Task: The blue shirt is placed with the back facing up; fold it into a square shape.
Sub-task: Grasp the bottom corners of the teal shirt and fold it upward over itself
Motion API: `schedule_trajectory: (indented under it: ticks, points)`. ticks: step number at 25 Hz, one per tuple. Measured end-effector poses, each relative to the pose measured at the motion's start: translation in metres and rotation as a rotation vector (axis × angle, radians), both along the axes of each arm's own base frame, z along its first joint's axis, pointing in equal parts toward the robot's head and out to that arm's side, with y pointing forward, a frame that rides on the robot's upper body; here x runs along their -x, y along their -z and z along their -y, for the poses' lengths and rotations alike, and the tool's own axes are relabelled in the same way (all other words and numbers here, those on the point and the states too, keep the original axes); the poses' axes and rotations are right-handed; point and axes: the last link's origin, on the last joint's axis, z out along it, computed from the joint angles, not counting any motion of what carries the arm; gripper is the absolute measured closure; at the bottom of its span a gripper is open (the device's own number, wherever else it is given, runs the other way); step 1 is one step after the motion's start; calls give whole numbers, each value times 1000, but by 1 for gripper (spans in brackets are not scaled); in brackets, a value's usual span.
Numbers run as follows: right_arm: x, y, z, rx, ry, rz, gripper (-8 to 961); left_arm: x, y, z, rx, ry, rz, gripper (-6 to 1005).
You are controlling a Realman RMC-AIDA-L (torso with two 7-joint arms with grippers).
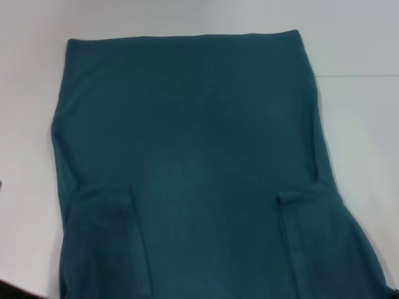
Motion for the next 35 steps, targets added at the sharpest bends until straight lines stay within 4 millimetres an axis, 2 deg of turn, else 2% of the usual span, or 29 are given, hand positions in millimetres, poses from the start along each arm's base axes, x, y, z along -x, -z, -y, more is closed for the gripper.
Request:
schedule_trajectory:
  ticks: [9,17,22,27,31,35]
  points:
    - [-5,8,11,124,-8,143,946,0,1,19,150,-55,-12,973]
    - [-5,8,11,133,-18,133,947,-3,-1,19,176,-44,6,972]
    - [7,-10,-3,47,-103,76,947,-15,-10,1,124,20,61,972]
    - [20,-25,-21,-28,-160,2,947,-31,-29,-23,49,86,93,972]
    - [39,-37,-37,-130,-227,-77,946,-43,-44,-44,-35,132,106,973]
    - [52,-46,-52,-231,-260,-97,946,-49,-50,-60,-86,171,89,973]
